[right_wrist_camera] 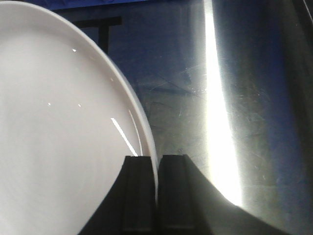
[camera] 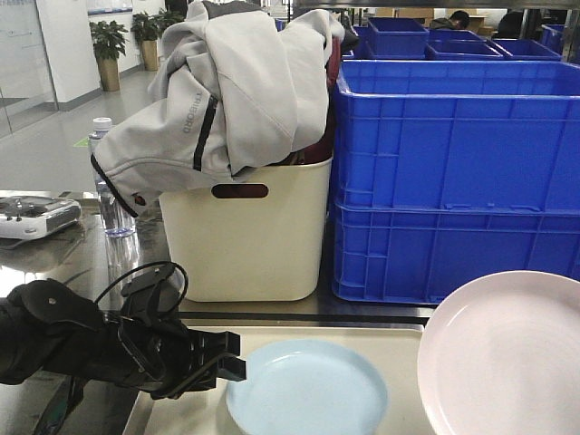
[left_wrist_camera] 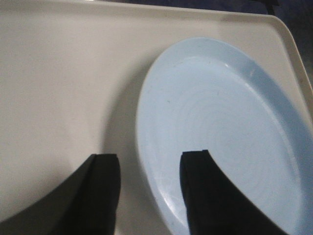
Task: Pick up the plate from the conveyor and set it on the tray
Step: 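Lower the light blue plate onto the cream tray, open left gripper, then lower the pink plate onto the blue plate, open right gripper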
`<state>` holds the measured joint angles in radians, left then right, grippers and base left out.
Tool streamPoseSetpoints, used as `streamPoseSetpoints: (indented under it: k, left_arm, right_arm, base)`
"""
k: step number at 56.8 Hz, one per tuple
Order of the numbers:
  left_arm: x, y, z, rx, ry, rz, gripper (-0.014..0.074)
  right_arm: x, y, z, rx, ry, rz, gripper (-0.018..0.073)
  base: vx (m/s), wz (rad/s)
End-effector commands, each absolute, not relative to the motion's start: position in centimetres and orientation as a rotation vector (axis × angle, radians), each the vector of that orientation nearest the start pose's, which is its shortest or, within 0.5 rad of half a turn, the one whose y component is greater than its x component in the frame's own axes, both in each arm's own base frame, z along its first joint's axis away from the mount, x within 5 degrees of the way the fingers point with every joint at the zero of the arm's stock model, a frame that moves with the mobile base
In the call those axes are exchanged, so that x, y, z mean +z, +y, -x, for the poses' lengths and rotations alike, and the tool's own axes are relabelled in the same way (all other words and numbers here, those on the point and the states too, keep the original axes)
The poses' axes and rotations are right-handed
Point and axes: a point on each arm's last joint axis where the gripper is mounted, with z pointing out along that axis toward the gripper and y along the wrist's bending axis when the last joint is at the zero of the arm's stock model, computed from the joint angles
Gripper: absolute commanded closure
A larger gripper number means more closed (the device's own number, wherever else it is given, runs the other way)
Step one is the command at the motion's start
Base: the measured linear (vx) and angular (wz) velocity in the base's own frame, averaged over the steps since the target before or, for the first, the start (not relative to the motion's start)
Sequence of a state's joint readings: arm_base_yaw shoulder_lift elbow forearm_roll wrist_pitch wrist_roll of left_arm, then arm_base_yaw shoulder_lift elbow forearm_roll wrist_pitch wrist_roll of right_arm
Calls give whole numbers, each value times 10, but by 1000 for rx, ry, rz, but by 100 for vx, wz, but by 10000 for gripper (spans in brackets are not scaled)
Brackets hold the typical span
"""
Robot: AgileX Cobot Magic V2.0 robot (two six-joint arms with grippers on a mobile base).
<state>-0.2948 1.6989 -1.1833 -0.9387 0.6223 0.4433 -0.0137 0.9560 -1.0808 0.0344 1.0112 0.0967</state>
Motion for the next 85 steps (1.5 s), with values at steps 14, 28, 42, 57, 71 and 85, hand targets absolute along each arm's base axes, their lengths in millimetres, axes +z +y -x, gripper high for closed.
streamPoseSetpoints:
  k: [14, 28, 42, 57, 71, 85]
  left_arm:
    - [353, -136, -299, -844, 2117, -307, 134]
    - [406, -114, -255, -695, 1957, -352, 250]
    - [433, -102, -225, -650, 1860, -352, 417]
    - [435, -101, -221, -665, 1859, -343, 533]
    - [435, -101, -221, -664, 1857, -342, 533]
    - [435, -101, -221, -664, 1857, -342, 533]
  right_arm:
    - [387, 20, -212, 379, 2258, -49, 569]
    - [356, 40, -267, 655, 2272, -43, 569]
    - [326, 88, -319, 710, 2355, 45, 569]
    - [301, 102, -363, 734, 2446, 70, 568]
    - [299, 105, -369, 749, 2461, 84, 468]
    - [298, 106, -366, 766, 2491, 101, 203]
  base:
    - [0, 0]
    - [0, 0]
    - [0, 0]
    - [0, 0]
    - [0, 0]
    - [0, 0]
